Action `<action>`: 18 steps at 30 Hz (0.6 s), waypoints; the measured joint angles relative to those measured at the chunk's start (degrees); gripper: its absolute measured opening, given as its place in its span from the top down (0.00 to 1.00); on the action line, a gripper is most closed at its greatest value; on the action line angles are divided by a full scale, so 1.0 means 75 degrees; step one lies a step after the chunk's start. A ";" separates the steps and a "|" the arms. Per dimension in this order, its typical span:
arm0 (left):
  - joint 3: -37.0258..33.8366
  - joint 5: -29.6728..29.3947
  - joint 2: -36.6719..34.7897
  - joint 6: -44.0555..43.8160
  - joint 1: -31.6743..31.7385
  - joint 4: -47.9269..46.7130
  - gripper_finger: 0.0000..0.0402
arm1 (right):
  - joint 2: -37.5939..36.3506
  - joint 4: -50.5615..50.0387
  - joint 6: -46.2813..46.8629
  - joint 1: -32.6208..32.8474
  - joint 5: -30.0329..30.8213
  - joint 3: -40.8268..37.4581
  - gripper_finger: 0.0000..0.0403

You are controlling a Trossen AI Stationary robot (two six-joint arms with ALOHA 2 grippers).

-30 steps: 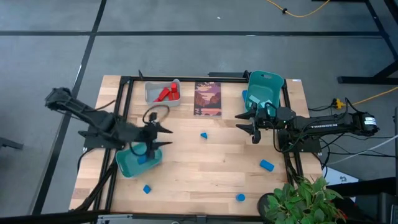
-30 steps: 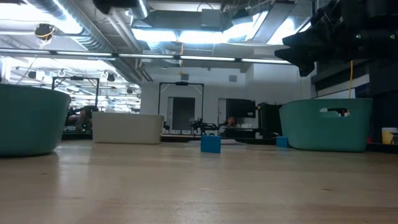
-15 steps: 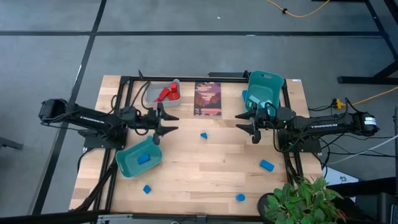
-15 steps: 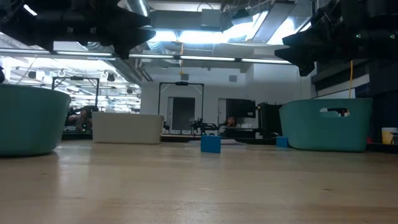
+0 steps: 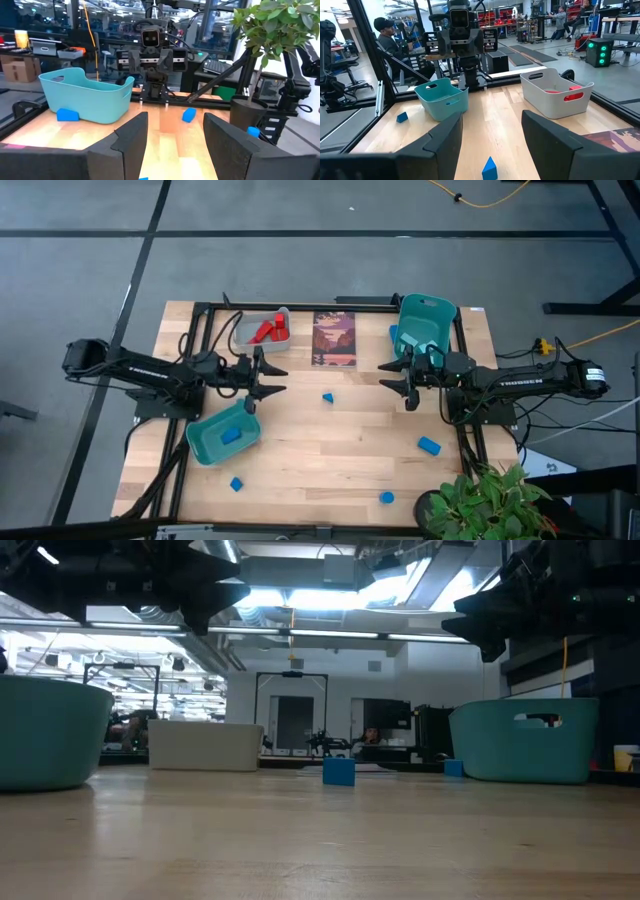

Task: Sort & place blocks by color
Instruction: Put the blue block into the left green bin

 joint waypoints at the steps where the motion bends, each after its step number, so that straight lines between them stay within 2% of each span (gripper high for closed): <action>1: 0.0000 0.0000 0.0000 0.0000 0.0000 0.0000 0.54 | 0.0000 0.0000 0.0000 0.0002 0.0000 0.0000 0.48; 5: 0.0049 -0.0326 0.0217 -0.0103 -0.0003 -0.0006 0.54 | -0.0002 0.0000 -0.0051 0.0002 0.0000 0.0000 0.48; 7: 0.0245 -0.0543 0.0503 -0.0243 0.0003 -0.0406 0.54 | -0.0002 0.0006 -0.0123 0.0002 0.0000 0.0000 0.48; 13: 0.2114 -0.0602 0.2084 0.0119 0.0009 -0.2715 0.54 | -0.0002 0.0047 -0.0113 0.0002 0.0000 0.0000 0.48; 18: 0.3430 -0.0040 0.3773 0.1085 0.0006 -0.3410 0.54 | -0.0002 0.0044 -0.0078 0.0001 0.0001 0.0000 0.48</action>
